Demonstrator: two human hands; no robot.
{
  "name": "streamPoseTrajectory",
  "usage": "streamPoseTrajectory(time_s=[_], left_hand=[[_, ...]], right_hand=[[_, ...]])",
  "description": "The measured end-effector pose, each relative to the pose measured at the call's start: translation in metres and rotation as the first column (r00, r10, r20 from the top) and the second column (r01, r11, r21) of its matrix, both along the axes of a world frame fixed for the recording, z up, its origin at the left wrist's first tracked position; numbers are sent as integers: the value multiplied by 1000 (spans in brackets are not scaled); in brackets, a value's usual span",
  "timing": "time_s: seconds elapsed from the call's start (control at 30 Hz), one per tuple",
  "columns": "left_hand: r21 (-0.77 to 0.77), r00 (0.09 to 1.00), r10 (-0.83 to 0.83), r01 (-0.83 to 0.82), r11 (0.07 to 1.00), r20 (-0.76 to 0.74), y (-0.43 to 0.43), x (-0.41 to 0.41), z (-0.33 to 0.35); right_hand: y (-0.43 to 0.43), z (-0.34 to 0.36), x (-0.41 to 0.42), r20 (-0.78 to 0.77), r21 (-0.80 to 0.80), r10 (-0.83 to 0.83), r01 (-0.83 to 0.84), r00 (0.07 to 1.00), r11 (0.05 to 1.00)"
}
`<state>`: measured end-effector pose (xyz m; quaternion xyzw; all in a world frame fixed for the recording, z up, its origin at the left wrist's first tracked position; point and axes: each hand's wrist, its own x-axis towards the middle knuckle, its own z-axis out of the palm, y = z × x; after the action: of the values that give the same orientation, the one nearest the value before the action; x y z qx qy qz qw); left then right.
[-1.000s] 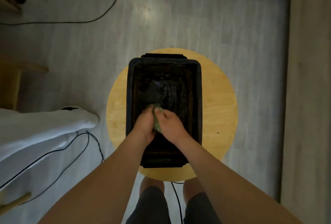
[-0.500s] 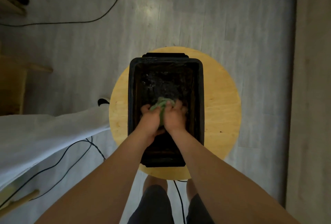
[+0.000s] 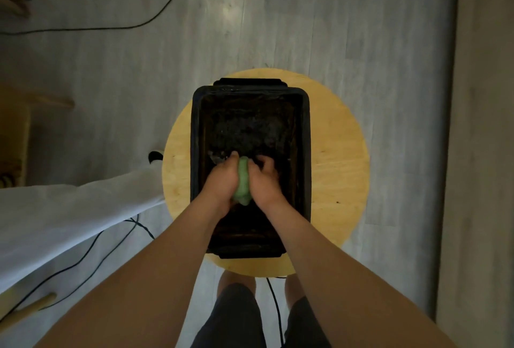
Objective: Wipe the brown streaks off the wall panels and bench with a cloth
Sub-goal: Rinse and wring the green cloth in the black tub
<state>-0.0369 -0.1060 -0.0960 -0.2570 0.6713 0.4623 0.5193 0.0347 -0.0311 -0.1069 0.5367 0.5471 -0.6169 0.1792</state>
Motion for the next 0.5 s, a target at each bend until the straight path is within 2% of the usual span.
streamPoseTrajectory(time_s=[0.03, 0.07, 0.13, 0.23, 0.3, 0.37, 0.43, 0.5], left_hand=[[16, 999, 28, -28, 999, 31, 0, -1, 2], [30, 998, 43, -44, 999, 45, 0, -1, 3], [28, 999, 39, -40, 999, 38, 2, 1, 0], [-36, 996, -45, 42, 998, -80, 8, 6, 7], [-23, 992, -94, 92, 995, -85, 9, 5, 10], [82, 997, -73, 72, 994, 8, 10, 5, 19], [201, 988, 37, -68, 977, 152, 8, 5, 26], [263, 959, 133, -200, 944, 252, 6, 9, 28]], right_hand=[[3, 3, -1, -47, -82, -30, 26, 998, 996], [4, 7, 0, -96, -81, -23, 15, 995, 997], [4, 12, 4, -139, 104, 17, -3, 990, 995], [4, 18, 8, -129, 391, 45, 9, 991, 920], [7, 23, 6, -157, 442, 47, 28, 986, 897], [12, 32, 2, -210, 327, -19, 88, 977, 941], [15, 38, -1, -234, 83, -129, 152, 964, 985], [16, 44, -3, -225, -21, -124, 122, 966, 992]])
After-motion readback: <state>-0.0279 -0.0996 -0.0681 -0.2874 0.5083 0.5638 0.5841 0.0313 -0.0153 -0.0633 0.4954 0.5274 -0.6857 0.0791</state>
